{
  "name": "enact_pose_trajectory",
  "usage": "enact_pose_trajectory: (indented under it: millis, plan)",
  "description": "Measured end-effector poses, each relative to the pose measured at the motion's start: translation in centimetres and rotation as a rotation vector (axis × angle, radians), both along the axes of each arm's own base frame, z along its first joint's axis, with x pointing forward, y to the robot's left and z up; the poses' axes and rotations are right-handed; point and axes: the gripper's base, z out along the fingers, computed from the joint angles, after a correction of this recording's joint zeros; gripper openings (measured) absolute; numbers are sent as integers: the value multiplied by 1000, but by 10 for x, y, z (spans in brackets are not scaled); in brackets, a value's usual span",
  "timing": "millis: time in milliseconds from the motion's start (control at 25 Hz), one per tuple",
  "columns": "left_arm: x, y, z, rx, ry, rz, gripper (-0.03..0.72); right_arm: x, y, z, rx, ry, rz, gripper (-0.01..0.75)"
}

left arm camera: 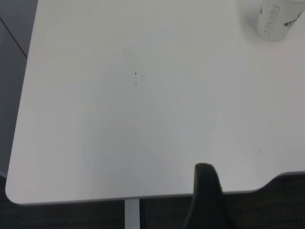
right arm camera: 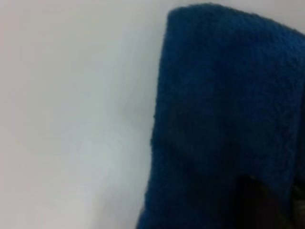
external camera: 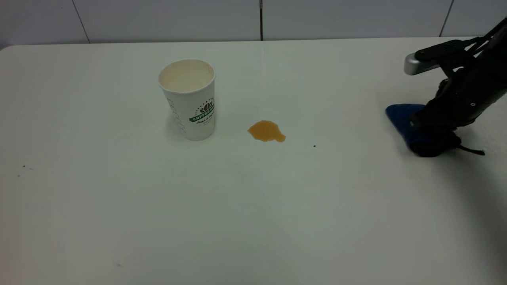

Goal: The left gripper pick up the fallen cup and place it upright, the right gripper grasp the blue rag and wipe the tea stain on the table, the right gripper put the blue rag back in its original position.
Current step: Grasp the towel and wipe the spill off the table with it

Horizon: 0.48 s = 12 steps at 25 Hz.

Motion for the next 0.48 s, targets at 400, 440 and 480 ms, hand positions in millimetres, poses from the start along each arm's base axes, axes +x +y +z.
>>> enact_pose_trajectory:
  millis: [400, 440, 480]
  plan:
    - [0, 0, 0, -1, 0, 1, 547, 56, 138, 22, 80, -140, 318, 61]
    - [0, 0, 0, -1, 0, 1, 547, 60, 150, 22, 90, -147, 342, 61]
    - [0, 0, 0, -1, 0, 1, 547, 65, 159, 22, 98, -162, 361, 61]
